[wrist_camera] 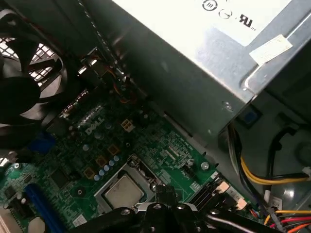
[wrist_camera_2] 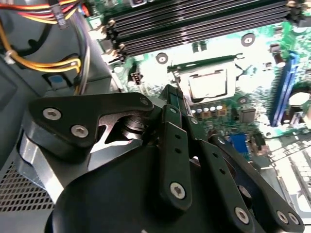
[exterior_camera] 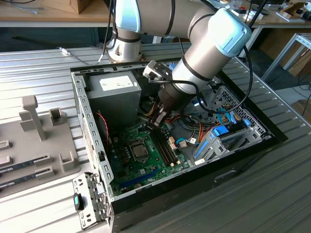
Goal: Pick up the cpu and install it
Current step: 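Install the first cpu locking lever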
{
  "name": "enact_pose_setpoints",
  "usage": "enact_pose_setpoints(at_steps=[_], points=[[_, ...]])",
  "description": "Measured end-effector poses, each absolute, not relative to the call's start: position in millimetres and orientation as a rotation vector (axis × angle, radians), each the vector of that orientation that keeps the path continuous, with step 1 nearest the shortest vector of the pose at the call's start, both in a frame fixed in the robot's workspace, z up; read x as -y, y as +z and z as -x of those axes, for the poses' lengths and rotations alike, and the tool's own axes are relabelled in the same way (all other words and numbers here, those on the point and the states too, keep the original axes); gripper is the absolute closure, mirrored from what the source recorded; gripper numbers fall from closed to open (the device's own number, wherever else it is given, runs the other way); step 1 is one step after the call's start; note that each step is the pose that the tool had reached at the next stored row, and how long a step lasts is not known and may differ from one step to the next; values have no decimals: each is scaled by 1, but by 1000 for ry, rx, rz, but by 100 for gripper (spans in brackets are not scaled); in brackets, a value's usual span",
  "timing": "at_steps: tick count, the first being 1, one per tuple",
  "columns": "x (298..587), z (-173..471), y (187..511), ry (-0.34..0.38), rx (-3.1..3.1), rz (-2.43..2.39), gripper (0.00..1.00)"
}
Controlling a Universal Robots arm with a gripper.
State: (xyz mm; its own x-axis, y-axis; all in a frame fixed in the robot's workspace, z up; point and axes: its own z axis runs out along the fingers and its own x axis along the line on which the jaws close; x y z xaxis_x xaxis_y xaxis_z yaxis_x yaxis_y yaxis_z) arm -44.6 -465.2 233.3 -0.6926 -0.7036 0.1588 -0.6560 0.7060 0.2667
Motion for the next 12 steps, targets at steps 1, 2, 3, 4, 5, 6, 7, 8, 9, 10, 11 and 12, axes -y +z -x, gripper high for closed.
enact_pose_setpoints(at_steps=[1, 2, 3, 4, 5, 6, 7, 8, 9, 10, 11, 12], points=[[466, 45, 234, -272, 2665, -1081, 89], [466, 45, 235, -270, 2665, -1081, 89], [466, 45, 236, -271, 2665, -1081, 89], [466, 45, 238, -271, 2665, -1081, 89], [466, 45, 240, -271, 2665, -1081, 89], [466, 45, 243, -271, 2665, -1081, 89], [466, 45, 246, -271, 2665, -1081, 89], [466, 45, 248, -271, 2665, -1081, 89], [466, 45, 250, -271, 2665, -1081, 89], [466, 46, 252, -271, 2665, -1082, 89], [466, 49, 252, -271, 2666, -1082, 89], [466, 53, 252, -270, 2666, -1082, 89]])
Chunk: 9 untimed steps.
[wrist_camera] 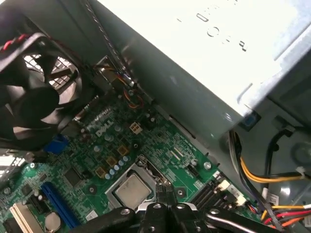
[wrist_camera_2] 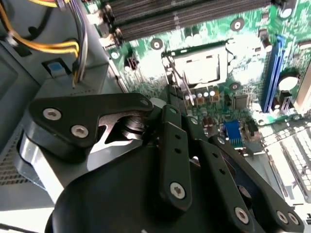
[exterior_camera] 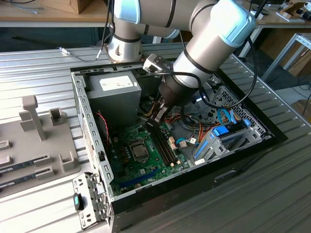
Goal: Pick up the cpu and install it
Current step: 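Install the first cpu locking lever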
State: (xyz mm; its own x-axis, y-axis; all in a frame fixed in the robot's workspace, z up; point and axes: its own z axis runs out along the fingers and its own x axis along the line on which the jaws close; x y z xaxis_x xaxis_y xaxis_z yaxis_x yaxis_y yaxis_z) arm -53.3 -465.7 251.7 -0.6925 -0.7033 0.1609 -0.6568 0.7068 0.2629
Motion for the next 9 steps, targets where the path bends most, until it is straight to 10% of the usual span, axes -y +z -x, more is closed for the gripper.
enact_pose_setpoints(at_steps=[9], points=[[466, 58, 245, -245, 2658, -1091, 89]])
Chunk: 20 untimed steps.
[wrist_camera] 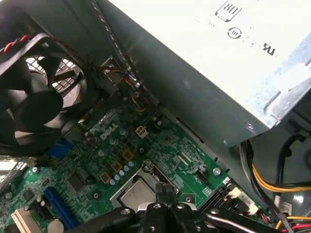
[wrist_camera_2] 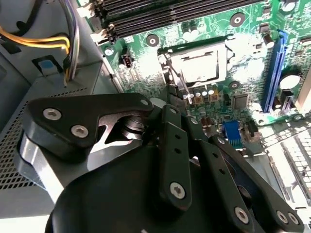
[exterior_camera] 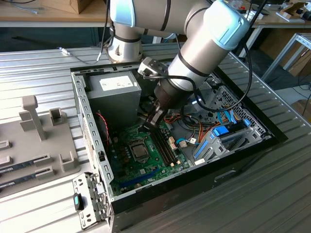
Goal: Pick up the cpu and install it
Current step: 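Install the first cpu locking lever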
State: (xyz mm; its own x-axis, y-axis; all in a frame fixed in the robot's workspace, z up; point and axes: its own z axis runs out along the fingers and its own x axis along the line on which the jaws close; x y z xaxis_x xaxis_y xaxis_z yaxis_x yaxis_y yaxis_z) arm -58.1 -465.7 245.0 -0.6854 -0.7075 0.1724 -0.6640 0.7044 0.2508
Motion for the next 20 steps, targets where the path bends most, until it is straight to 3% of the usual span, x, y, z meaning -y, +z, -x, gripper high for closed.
enact_pose_setpoints(at_steps=[10, 16, 20], points=[[466, 49, 245, -211, 2642, -1094, 89], [466, 49, 245, -81, 2618, -1068, 89], [466, 47, 243, -31, 2605, -1055, 89]])
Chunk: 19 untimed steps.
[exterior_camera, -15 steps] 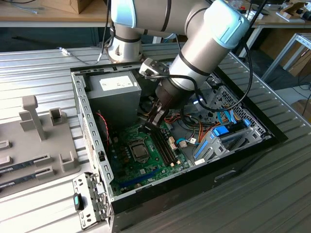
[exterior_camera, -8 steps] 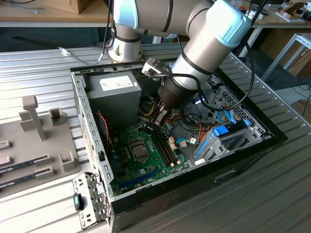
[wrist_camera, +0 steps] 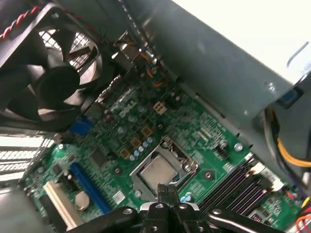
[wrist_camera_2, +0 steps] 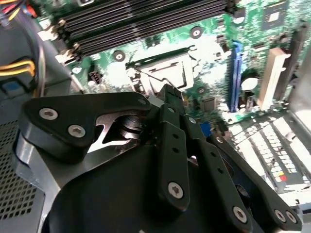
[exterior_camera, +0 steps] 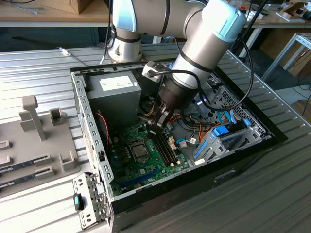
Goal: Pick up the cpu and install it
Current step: 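Install the first cpu locking lever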
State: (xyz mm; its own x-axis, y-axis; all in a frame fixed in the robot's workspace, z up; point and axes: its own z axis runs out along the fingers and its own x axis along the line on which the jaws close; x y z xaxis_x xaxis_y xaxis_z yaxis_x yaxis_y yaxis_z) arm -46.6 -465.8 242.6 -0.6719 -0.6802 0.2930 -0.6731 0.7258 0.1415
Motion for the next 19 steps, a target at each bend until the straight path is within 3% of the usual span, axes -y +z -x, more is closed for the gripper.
enact_pose_setpoints(at_steps=[19], points=[[466, 43, 209, 34, 2587, -1035, 89]])
